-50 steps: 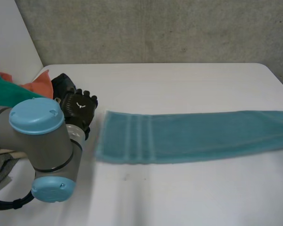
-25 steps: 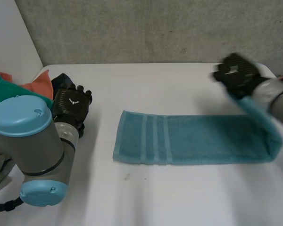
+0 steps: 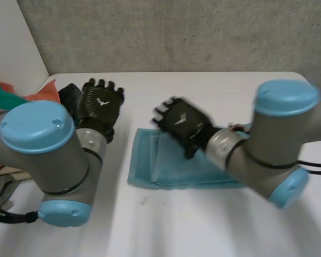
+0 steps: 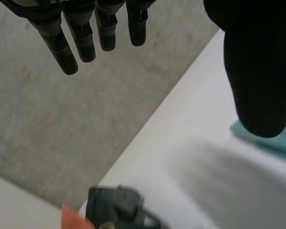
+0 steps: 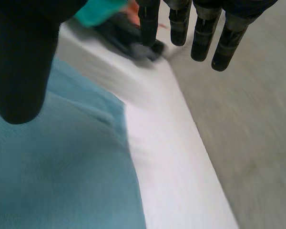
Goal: Fold the laundry.
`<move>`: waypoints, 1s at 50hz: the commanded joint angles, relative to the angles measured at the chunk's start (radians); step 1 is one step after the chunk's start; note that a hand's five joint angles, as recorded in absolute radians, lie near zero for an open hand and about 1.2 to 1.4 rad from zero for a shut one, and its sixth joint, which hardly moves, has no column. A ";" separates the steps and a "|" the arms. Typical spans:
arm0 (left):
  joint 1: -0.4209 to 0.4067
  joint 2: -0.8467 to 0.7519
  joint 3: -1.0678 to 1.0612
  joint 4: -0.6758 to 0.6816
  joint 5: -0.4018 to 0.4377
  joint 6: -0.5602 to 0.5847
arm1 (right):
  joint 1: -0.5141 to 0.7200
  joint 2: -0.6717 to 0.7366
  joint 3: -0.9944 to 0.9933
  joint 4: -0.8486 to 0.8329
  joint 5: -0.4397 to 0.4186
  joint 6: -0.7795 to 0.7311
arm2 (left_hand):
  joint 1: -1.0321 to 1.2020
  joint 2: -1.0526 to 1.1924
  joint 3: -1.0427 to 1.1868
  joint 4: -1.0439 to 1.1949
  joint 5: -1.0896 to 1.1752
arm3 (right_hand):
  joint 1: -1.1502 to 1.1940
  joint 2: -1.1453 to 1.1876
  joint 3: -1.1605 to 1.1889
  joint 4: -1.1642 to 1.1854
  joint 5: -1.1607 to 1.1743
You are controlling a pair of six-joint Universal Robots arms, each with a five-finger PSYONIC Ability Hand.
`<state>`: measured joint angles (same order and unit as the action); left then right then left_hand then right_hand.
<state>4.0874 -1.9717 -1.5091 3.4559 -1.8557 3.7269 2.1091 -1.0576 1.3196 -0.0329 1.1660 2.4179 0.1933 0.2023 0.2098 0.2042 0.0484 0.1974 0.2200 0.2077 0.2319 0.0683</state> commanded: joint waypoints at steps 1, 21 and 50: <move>-0.099 -0.096 0.110 0.000 0.065 -0.048 | -0.239 -0.137 0.153 0.025 0.008 0.352 | -0.019 -0.028 -0.035 -0.030 -0.048 | -0.023 -0.046 -0.033 -0.057 -0.068; -0.199 -0.265 0.139 -0.112 0.182 -0.085 | -0.632 -0.208 0.463 0.025 -0.118 0.135 | 0.340 0.331 0.324 0.329 0.310 | -0.023 -0.046 -0.033 -0.057 -0.068; -0.177 -0.277 0.149 -0.221 -0.017 -0.078 | -0.658 -0.235 0.559 0.022 -0.154 0.142 | 1.203 1.194 1.186 1.192 1.173 | 0.049 0.026 0.039 0.015 0.004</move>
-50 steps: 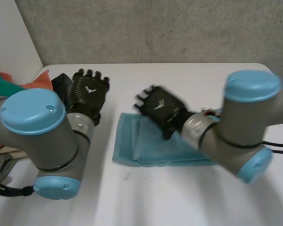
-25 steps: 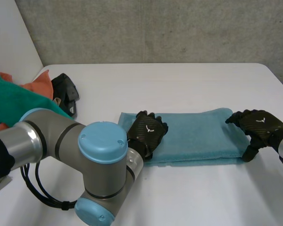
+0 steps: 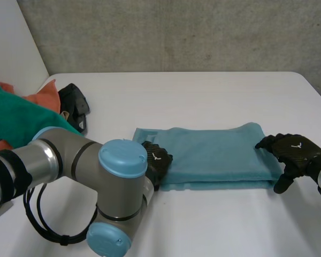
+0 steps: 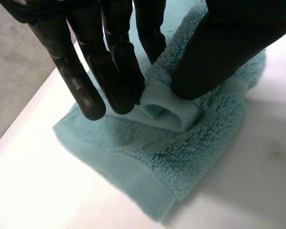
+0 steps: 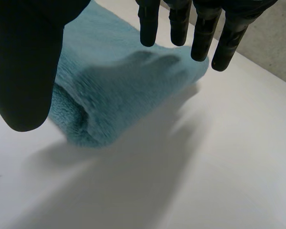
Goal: Fold the laundry.
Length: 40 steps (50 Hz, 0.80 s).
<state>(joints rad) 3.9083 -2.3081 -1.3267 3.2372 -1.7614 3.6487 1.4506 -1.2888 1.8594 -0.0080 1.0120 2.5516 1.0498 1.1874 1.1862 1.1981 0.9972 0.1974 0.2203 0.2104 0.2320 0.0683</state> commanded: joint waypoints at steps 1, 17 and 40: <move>0.003 0.067 -0.040 -0.001 -0.115 0.001 | 0.001 -0.006 0.023 -0.003 0.000 0.009 | 0.346 0.209 0.210 0.198 0.225 | 0.049 0.026 0.036 0.014 0.004; 0.049 0.107 -0.105 0.022 -0.177 0.056 | 0.030 -0.004 0.060 -0.044 0.002 0.027 | 0.346 0.209 0.210 0.198 0.225 | 0.090 0.067 0.077 0.056 0.045; 0.049 0.124 -0.149 0.064 -0.208 0.079 | 0.119 -0.004 0.093 -0.119 0.005 0.176 | -0.214 -0.351 -0.350 -0.362 -0.335 | 0.301 0.278 0.288 0.267 0.256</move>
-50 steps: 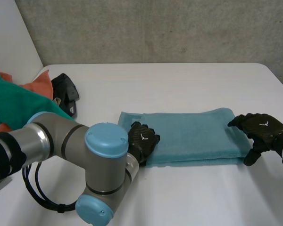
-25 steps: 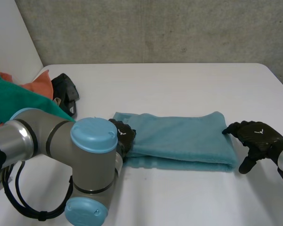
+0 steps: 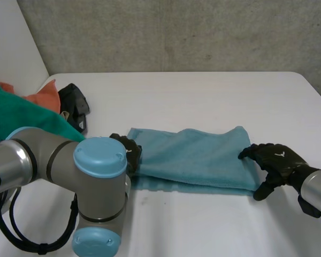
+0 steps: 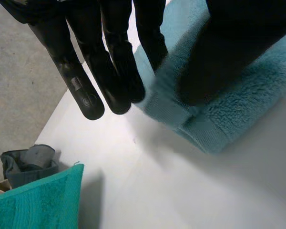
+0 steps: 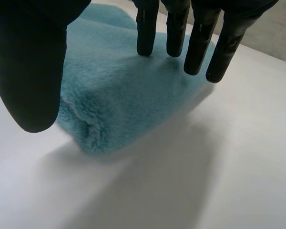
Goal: Fold the laundry.
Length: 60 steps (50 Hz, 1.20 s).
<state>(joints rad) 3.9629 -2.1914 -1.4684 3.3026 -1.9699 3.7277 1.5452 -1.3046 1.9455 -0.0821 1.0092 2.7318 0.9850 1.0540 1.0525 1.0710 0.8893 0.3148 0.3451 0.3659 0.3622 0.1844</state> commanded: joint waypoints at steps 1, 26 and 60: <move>-0.005 0.010 -0.007 -0.003 0.000 0.000 | 0.023 0.018 0.007 -0.053 0.009 -0.004 | -0.190 -0.259 -0.257 -0.276 -0.269 | 0.254 0.224 0.203 0.207 0.210; 0.055 0.249 -0.092 -0.005 0.017 -0.048 | -0.047 -0.126 -0.076 0.045 0.114 -0.432 | -0.675 -0.744 -0.742 -0.761 -0.753 | 1.081 1.051 1.030 1.034 1.037; 0.119 0.280 0.008 0.005 0.138 -0.212 | 0.505 0.028 -0.485 -0.007 0.141 0.358 | -0.754 -0.823 -0.821 -0.840 -0.833 | -0.140 -0.171 -0.191 -0.188 -0.184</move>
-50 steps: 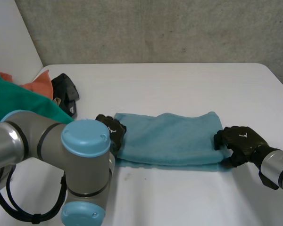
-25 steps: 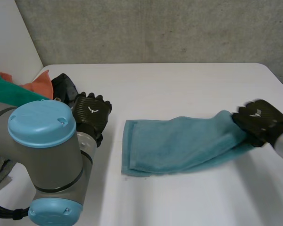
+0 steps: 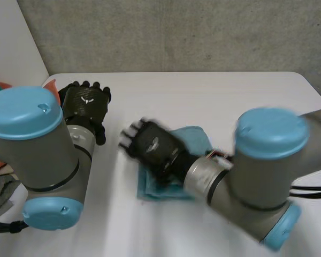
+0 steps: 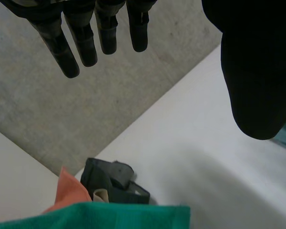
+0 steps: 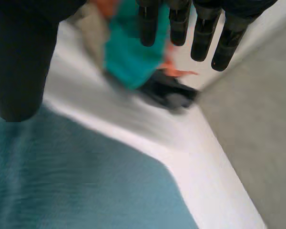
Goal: Fold the laundry.
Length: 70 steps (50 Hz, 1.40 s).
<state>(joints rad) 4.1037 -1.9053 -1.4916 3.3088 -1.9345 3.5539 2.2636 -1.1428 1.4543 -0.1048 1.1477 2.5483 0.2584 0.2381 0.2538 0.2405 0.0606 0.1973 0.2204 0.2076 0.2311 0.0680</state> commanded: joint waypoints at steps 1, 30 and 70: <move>-0.034 -0.011 0.039 -0.002 0.138 -0.067 | -0.223 -0.133 0.009 0.022 0.003 0.582 | -0.027 -0.007 -0.023 -0.009 -0.004 | -0.023 -0.046 -0.033 -0.057 -0.068; -0.128 -0.305 0.128 -0.199 0.180 -0.159 | -0.317 0.146 0.005 0.181 0.104 0.345 | -0.004 0.016 0.001 0.014 0.019 | -0.023 -0.046 -0.033 -0.057 -0.068; -0.029 0.037 -0.108 -0.178 0.186 -0.288 | -0.495 -0.124 0.511 -0.021 0.199 0.717 | -0.010 0.011 -0.005 0.008 0.014 | 0.040 0.017 0.030 0.006 -0.005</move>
<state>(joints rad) 4.0755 -1.8608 -1.5942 3.1300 -1.7498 3.2942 1.7596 -1.3170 1.9781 -0.0918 1.3521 3.2099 0.2266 0.2382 0.2538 0.2405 0.0606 0.1662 0.2202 0.2001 0.2312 0.0659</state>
